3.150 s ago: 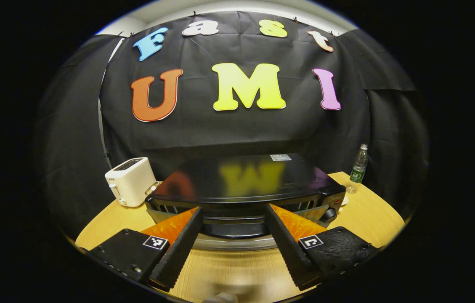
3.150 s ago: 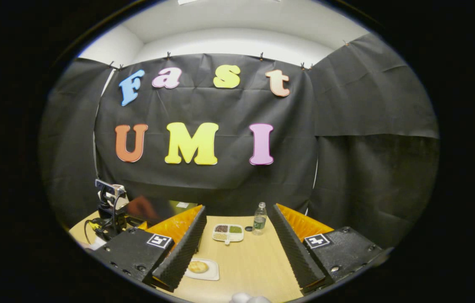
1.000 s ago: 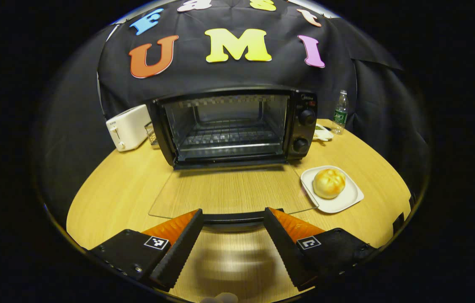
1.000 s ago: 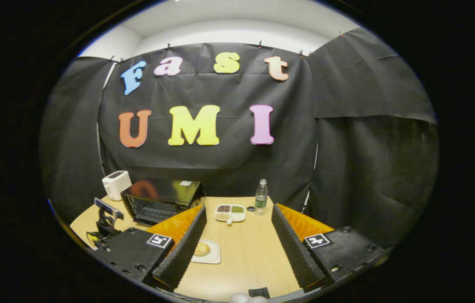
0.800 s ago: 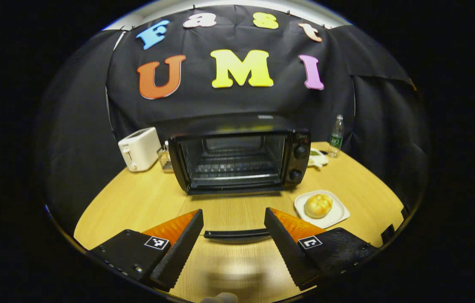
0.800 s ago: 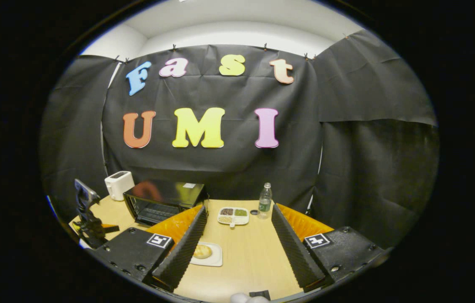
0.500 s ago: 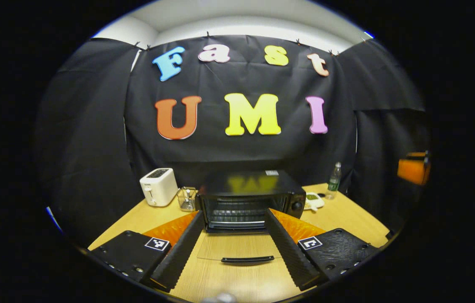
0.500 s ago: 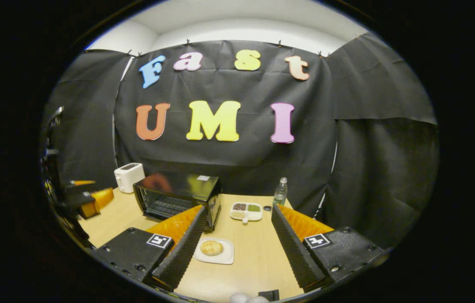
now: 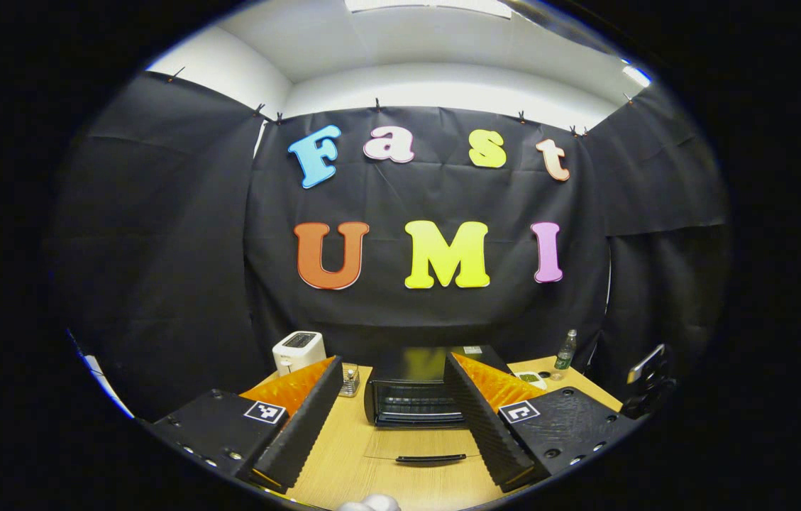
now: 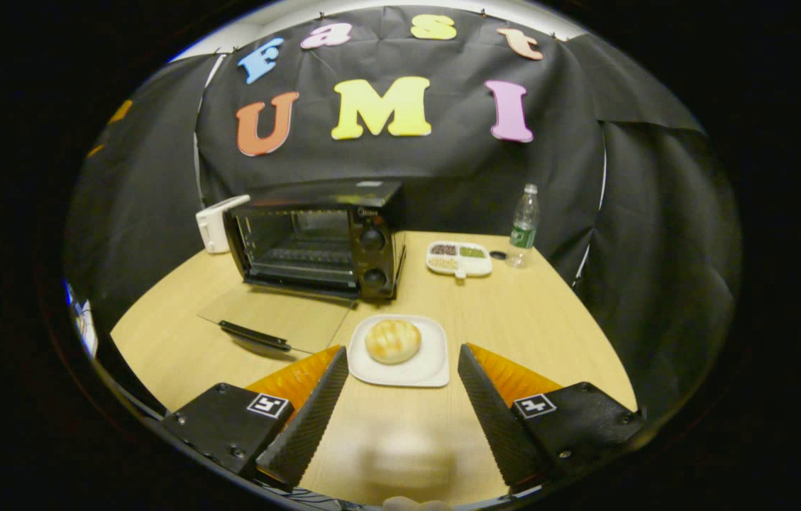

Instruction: Open the electric oven with the left hand, put the food in, and close the electric oven.

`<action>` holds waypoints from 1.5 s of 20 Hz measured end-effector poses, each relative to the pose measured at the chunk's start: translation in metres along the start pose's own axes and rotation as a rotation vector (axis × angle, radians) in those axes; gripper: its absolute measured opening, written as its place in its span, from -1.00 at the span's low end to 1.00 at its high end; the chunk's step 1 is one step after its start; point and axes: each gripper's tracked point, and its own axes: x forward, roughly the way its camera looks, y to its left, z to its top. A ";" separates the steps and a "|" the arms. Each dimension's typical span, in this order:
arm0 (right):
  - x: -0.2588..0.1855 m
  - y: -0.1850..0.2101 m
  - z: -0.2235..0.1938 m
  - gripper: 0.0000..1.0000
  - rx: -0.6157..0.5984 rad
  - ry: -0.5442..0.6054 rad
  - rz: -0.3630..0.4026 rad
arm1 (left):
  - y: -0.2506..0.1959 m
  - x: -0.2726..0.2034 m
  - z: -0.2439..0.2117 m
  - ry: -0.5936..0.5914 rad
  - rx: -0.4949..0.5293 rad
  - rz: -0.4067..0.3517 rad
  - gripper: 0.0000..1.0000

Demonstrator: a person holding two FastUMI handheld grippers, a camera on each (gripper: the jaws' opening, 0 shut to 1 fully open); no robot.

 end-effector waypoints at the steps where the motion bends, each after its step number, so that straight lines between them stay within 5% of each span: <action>1: 0.014 0.002 -0.008 0.99 0.007 0.019 0.004 | 0.004 -0.003 0.003 0.000 0.001 0.008 0.87; 15: 0.137 0.018 -0.022 0.99 -0.052 0.102 -0.040 | 0.020 -0.004 0.023 -0.055 0.042 0.056 0.89; 23: 0.147 0.018 -0.032 1.00 -0.023 0.129 -0.020 | 0.026 0.002 0.011 -0.015 0.049 0.066 0.89; 30: 0.139 0.016 -0.024 0.69 -0.038 0.121 -0.019 | 0.029 0.005 0.008 -0.003 0.051 0.059 0.89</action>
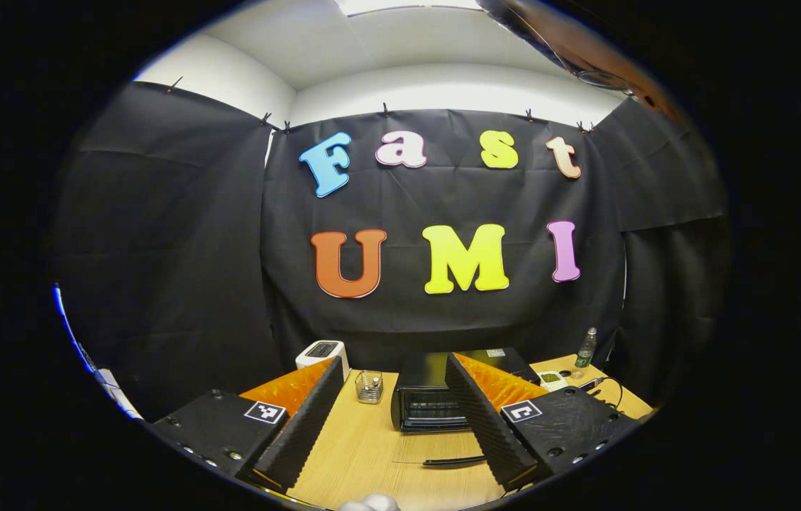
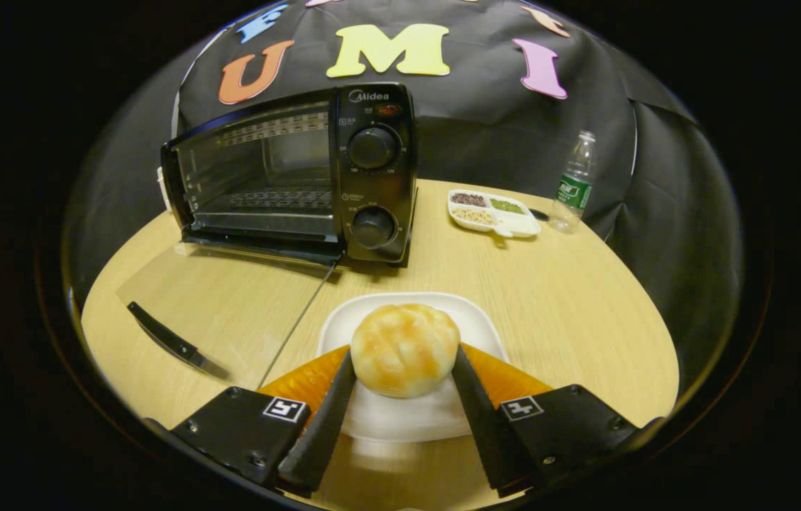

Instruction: Open the electric oven with the left hand, put the food in, and close the electric oven.

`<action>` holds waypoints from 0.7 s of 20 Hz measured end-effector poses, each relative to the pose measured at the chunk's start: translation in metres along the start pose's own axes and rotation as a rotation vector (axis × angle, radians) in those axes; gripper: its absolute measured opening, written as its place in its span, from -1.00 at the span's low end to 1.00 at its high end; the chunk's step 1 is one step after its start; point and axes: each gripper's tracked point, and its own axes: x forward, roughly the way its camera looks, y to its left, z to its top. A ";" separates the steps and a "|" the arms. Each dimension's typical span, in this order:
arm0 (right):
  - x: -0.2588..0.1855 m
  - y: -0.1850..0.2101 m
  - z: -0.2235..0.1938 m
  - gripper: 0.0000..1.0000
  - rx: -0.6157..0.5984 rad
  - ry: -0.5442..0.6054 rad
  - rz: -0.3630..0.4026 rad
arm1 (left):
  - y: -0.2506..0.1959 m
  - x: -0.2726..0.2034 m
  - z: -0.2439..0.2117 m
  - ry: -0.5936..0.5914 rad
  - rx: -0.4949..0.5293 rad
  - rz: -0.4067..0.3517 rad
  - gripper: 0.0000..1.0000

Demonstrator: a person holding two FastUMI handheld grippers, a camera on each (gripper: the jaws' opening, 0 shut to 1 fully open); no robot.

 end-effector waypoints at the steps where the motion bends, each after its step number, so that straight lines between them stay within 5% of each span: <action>1: -0.005 0.002 0.006 0.65 0.001 -0.012 0.007 | 0.000 0.000 0.000 0.000 0.001 -0.004 0.89; 9: -0.050 0.043 0.082 0.63 0.176 -0.132 0.140 | 0.015 -0.002 -0.006 0.003 -0.019 0.006 0.89; 14: -0.041 0.109 0.097 0.62 0.374 -0.123 0.288 | 0.026 -0.004 -0.019 0.038 -0.003 0.024 0.89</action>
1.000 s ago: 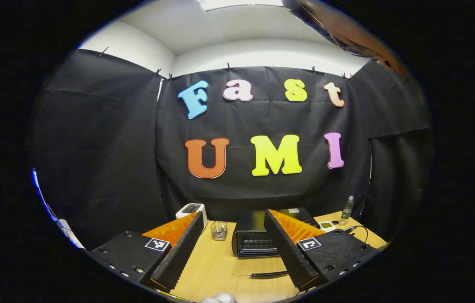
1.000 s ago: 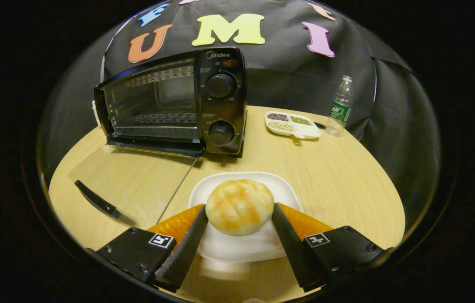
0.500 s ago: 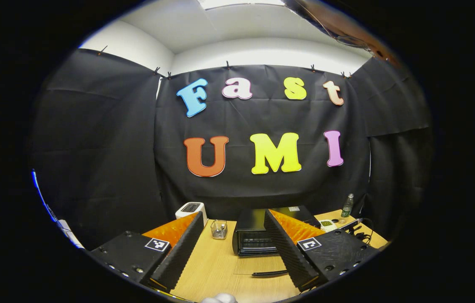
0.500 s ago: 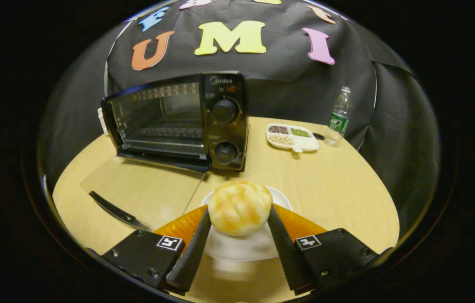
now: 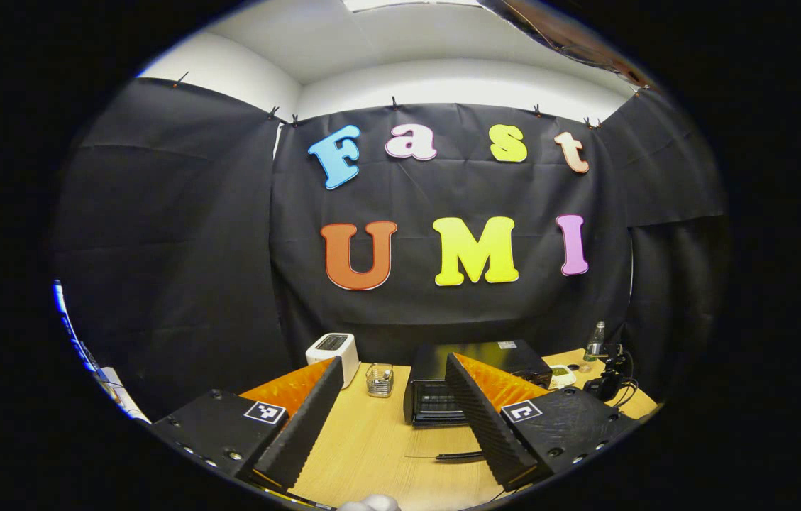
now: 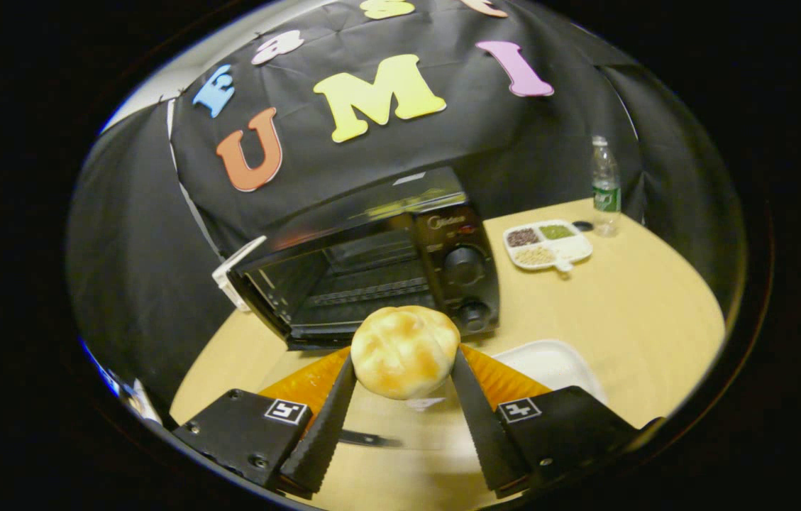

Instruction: Open the electric oven with the left hand, put the food in, and close the electric oven.

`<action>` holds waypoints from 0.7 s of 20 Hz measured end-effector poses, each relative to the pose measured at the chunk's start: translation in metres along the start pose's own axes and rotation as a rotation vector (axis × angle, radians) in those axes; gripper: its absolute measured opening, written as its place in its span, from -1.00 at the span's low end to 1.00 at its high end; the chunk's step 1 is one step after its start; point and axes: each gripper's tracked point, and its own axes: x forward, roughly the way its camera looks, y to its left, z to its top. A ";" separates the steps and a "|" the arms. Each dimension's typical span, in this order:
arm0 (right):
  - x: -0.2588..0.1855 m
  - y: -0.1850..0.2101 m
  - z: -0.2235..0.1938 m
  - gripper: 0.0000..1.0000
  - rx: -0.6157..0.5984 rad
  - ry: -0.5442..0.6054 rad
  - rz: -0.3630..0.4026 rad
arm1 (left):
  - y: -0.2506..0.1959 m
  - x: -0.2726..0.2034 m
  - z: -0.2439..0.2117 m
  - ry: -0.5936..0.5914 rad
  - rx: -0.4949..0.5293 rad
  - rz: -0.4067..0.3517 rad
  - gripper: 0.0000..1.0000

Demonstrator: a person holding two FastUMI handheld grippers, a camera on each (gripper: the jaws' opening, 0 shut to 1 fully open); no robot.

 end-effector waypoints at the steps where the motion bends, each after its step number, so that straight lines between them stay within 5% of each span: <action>1: 0.008 0.015 -0.008 0.63 0.063 0.009 0.039 | 0.003 -0.001 -0.003 0.006 0.011 0.006 0.89; 8: 0.059 0.083 -0.040 0.60 0.312 0.057 0.161 | 0.019 -0.006 -0.003 0.022 0.055 0.040 0.89; 14: 0.095 0.092 -0.024 0.65 0.428 0.013 0.160 | 0.027 -0.004 -0.006 0.034 0.054 0.057 0.90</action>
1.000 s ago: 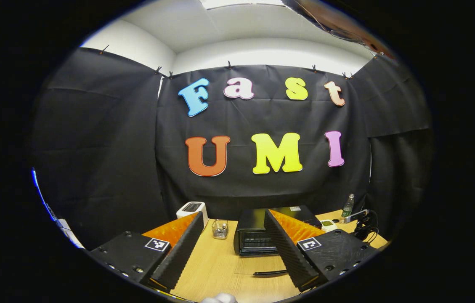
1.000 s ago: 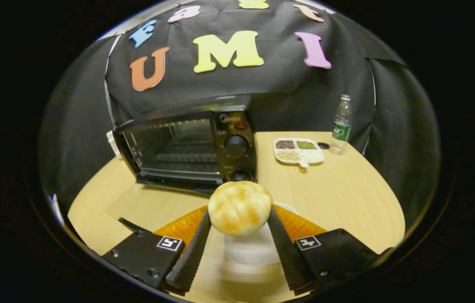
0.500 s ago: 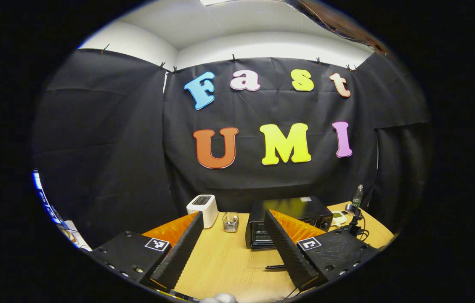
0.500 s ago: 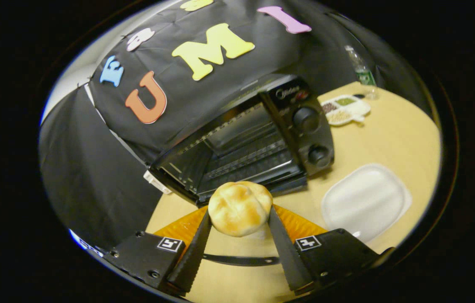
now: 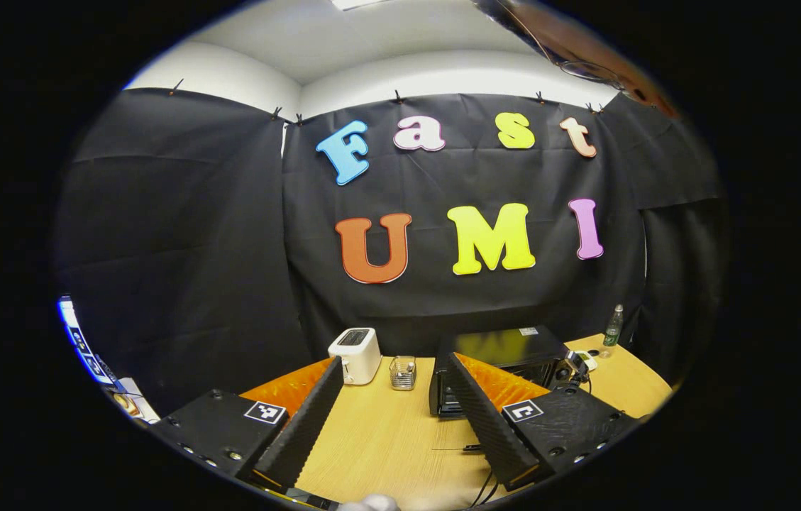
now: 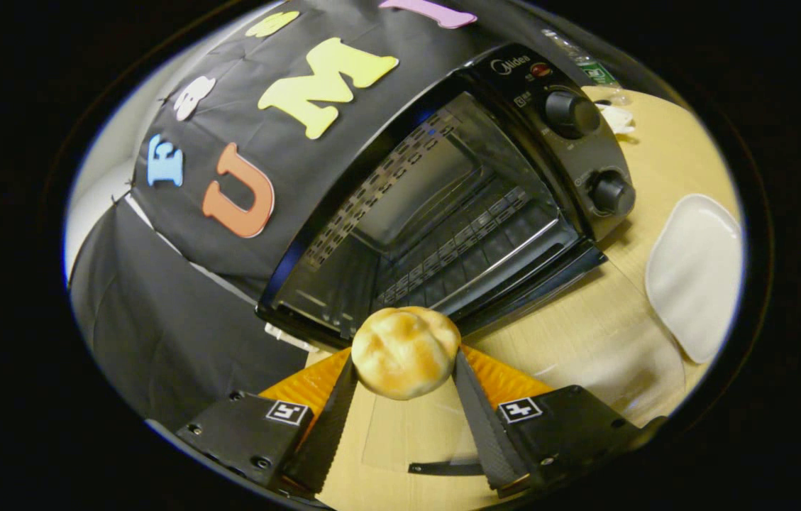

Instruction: Open the electric oven with the left hand, put the food in, and close the electric oven.

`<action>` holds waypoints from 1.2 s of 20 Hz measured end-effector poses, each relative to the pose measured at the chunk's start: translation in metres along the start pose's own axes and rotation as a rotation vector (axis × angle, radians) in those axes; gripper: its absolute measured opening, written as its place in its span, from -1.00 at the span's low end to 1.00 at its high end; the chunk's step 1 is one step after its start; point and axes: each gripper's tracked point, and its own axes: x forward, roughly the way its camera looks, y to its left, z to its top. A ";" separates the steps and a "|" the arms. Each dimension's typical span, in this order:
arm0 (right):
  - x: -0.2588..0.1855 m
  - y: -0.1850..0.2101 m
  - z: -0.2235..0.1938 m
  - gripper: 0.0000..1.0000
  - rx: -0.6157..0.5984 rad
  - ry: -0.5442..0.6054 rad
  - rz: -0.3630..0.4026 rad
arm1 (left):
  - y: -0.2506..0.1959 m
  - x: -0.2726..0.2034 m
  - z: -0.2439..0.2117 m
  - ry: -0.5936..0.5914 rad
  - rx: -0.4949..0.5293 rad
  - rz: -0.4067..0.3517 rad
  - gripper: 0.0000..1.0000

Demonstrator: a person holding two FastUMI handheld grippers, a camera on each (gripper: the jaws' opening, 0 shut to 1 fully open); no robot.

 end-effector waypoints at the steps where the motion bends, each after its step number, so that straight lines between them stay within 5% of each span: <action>1: 0.007 -0.001 0.003 0.65 0.028 -0.015 0.001 | 0.001 0.000 -0.001 0.003 0.005 0.001 0.91; 6: 0.030 0.000 0.013 0.65 0.121 -0.049 0.008 | -0.001 0.005 -0.009 0.024 0.021 -0.010 0.91; 11: 0.043 0.008 0.028 0.59 0.071 -0.096 0.003 | -0.001 0.007 -0.012 0.028 0.016 -0.023 0.91; 20: 0.064 -0.026 0.066 0.60 -0.215 -0.174 -0.240 | 0.002 0.009 -0.018 0.039 0.012 -0.021 0.91; 24: 0.062 -0.031 0.068 0.89 -0.356 -0.179 -0.314 | 0.000 0.007 -0.023 0.046 0.015 -0.024 0.91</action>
